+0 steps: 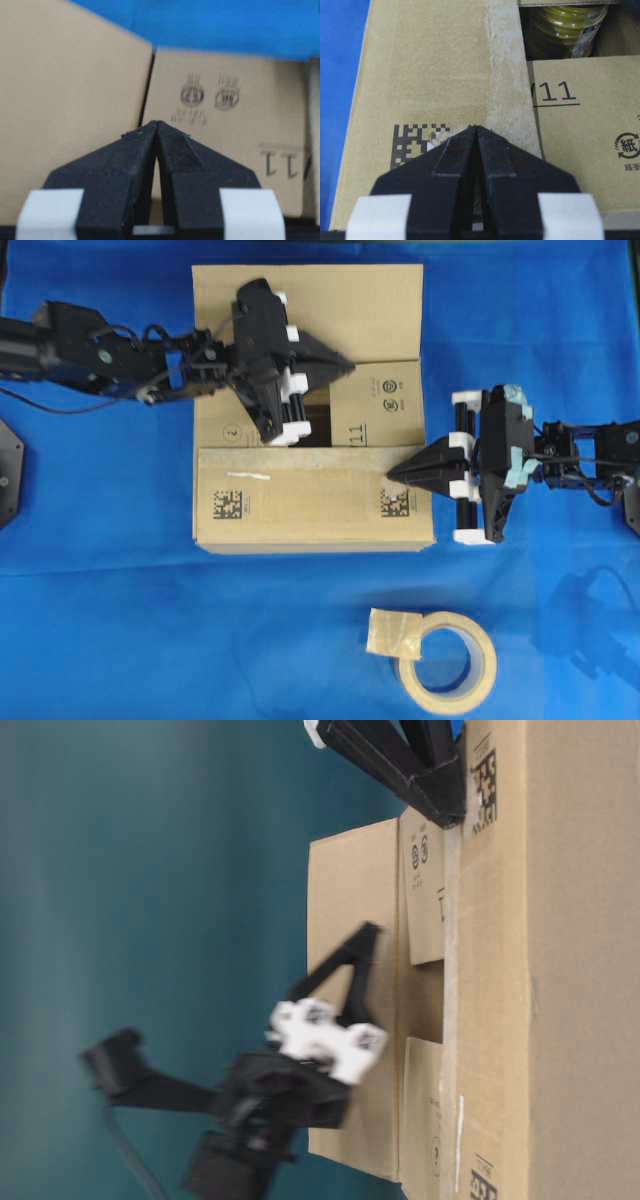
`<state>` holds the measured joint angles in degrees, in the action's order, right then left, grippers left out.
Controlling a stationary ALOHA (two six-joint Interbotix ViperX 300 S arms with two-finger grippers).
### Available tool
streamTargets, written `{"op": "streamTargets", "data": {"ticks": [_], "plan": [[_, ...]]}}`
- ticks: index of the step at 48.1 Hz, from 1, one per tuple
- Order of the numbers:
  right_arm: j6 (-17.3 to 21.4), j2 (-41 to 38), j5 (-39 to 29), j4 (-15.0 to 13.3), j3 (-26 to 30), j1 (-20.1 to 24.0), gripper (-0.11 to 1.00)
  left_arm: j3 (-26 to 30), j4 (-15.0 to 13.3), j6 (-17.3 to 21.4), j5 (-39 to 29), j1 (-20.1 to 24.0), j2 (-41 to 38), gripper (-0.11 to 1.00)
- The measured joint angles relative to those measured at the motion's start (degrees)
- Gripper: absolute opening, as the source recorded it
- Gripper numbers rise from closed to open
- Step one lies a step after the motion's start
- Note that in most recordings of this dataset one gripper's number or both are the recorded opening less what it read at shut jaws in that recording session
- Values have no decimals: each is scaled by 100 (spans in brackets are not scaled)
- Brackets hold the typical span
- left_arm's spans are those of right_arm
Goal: Close the cardboard box.
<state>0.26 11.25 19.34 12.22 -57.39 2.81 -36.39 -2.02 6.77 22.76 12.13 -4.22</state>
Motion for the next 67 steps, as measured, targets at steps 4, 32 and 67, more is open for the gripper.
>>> {"op": "streamTargets", "data": {"ticks": [4, 32, 67], "plan": [[0, 0, 0, -9, 0, 0, 0, 70, 0, 44, -255, -9, 264, 0], [0, 0, 35, 0, 9, 0, 0, 712, 0, 132, -1960, 1081, 1160, 0], [-62, -9, 123, 0, 9, 0, 0, 2153, 26, 606, -4992, 1890, -290, 0]]}}
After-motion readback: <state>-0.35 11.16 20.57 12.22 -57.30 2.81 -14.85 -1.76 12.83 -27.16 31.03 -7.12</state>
